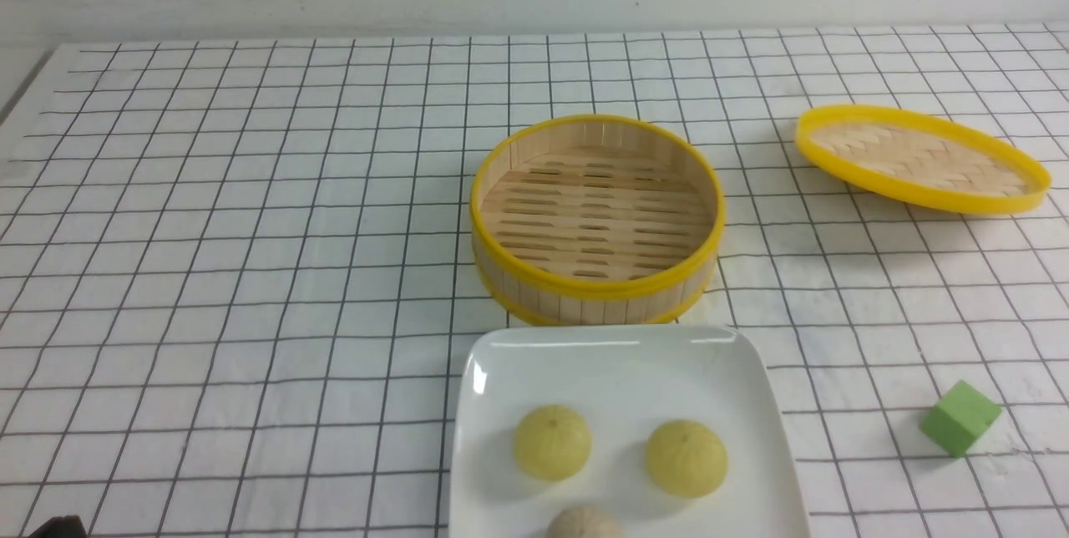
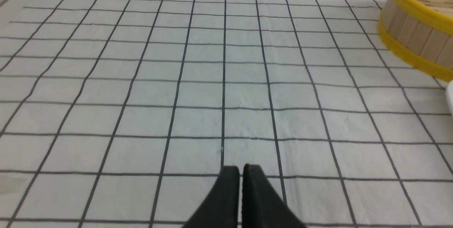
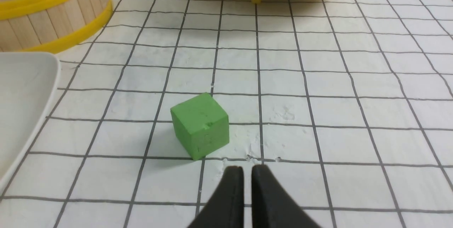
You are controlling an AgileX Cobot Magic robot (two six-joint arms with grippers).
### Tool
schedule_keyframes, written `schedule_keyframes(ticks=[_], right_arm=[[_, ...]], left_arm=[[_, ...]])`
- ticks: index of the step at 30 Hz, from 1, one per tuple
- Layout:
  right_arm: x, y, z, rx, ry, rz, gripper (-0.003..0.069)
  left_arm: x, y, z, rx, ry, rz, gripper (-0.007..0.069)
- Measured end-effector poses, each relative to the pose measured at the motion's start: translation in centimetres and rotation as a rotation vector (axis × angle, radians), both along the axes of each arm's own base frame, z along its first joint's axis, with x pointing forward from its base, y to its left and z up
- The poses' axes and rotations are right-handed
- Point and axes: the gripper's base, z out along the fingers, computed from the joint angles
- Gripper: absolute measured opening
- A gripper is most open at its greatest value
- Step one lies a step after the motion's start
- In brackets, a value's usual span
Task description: Put the steamed buns into the plate on the white-black tablecloth.
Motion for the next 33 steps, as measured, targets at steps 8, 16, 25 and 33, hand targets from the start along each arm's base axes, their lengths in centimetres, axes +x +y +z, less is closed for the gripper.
schedule_keyframes(ticks=[8, 16, 25, 33], right_arm=[[0.00, 0.00, 0.00, 0.006, 0.000, -0.002, 0.0074], [0.00, 0.00, 0.00, 0.006, 0.000, -0.002, 0.0078], [0.00, 0.00, 0.00, 0.006, 0.000, -0.002, 0.0078], [0.00, 0.00, 0.00, 0.006, 0.000, -0.002, 0.0081]], left_arm=[[-0.02, 0.02, -0.03, 0.004, 0.005, 0.001, 0.0049], [-0.02, 0.03, -0.03, 0.008, 0.006, 0.001, 0.0054], [-0.02, 0.05, -0.04, 0.012, 0.007, 0.002, 0.0054], [-0.02, 0.05, -0.04, 0.014, 0.006, 0.002, 0.0054]])
